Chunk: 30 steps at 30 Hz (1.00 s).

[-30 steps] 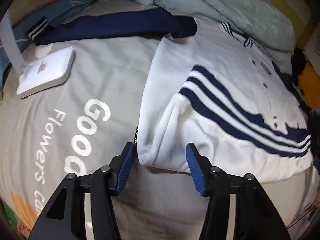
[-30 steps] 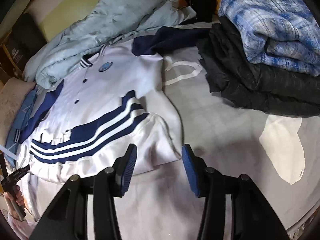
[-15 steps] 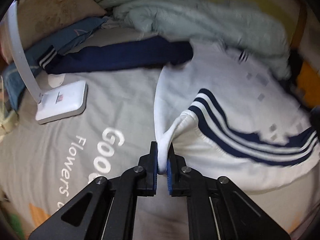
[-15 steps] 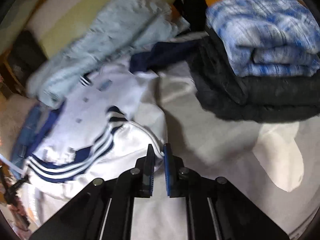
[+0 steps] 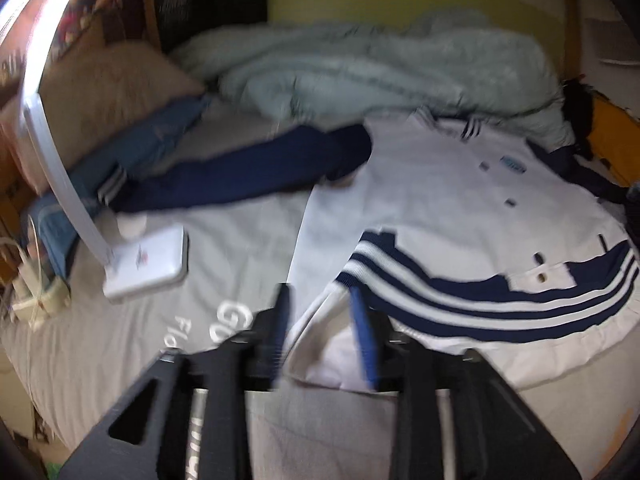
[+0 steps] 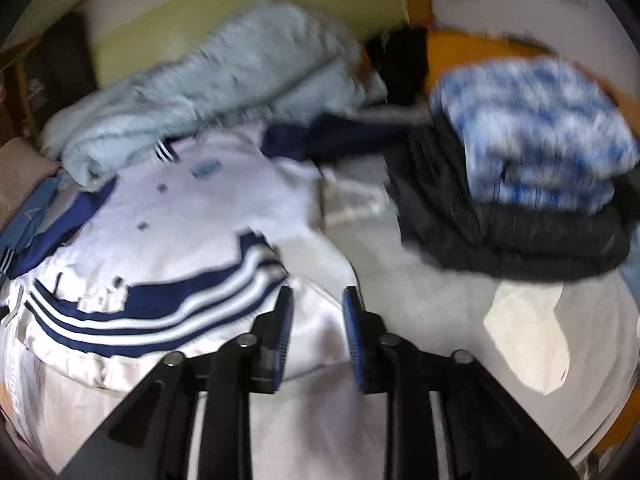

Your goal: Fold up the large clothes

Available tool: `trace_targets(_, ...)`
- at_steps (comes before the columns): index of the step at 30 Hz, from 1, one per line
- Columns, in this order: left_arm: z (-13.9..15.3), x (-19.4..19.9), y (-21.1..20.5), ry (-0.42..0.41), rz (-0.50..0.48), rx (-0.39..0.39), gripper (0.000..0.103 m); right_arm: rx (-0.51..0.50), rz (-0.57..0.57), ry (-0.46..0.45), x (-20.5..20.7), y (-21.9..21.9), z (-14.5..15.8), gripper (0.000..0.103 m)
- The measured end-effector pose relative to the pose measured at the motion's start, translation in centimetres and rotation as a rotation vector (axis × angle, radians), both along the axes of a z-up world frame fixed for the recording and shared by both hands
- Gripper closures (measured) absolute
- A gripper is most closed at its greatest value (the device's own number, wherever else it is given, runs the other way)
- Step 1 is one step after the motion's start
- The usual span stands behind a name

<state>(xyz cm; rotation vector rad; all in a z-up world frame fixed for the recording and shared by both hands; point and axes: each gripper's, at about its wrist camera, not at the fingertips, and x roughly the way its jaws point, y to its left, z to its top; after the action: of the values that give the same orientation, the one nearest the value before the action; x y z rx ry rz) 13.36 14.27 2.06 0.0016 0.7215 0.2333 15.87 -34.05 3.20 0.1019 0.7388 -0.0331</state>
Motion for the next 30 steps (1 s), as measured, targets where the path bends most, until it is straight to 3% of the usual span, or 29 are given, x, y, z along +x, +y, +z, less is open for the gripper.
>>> trace_targets(1,0.6,-0.3,-0.2,-0.03,-0.009,0.001,0.04,-0.009,0.006,-0.043,-0.5,0.4,0.5,0.07)
trace_targets(4,2.7,-2.1,-0.3,-0.178,-0.059,-0.08,0.014,-0.022,0.089,-0.098,-1.6,1.9,1.5,0.071)
trace_targets(7,4.4,-3.4,-0.4,-0.25,-0.074,-0.103,0.008,-0.01,0.084,-0.143,-2.5,3.3,2.0,0.071)
trace_targets(10,5.1,-4.0,-0.9,-0.267,-0.08,-0.087,0.004,0.023,0.121,-0.138,-2.9,4.0,1.8,0.071)
trace_targets(13,5.1,-4.2,-2.0,-0.267,-0.125,-0.07,0.001,-0.033,0.14,-0.15,-3.0,5.2,1.4,0.067)
trace_targets(14,5.0,-4.2,-2.6,-0.259,-0.143,-0.058,0.001,-0.055,0.165,-0.141,-3.3,5.6,1.4,0.061)
trace_targets(15,4.6,-4.4,-3.1,-0.252,-0.159,-0.04,0.0,-0.087,0.197,-0.134,-3.2,6.2,1.2,0.045)
trace_targets(20,2.4,-4.3,-5.3,-0.21,-0.18,0.055,0.0,-0.155,0.238,-0.207,-4.3,7.6,1.3,0.012)
trace_targets(25,1.6,-4.3,-5.6,-0.194,-0.209,-0.001,0.0,-0.149,0.269,-0.226,-4.6,8.5,1.0,0.001)
trace_targets(30,0.4,-3.7,-7.5,-0.125,-0.242,0.072,0.0,-0.152,0.31,-0.154,-4.0,9.4,-0.4,0.001)
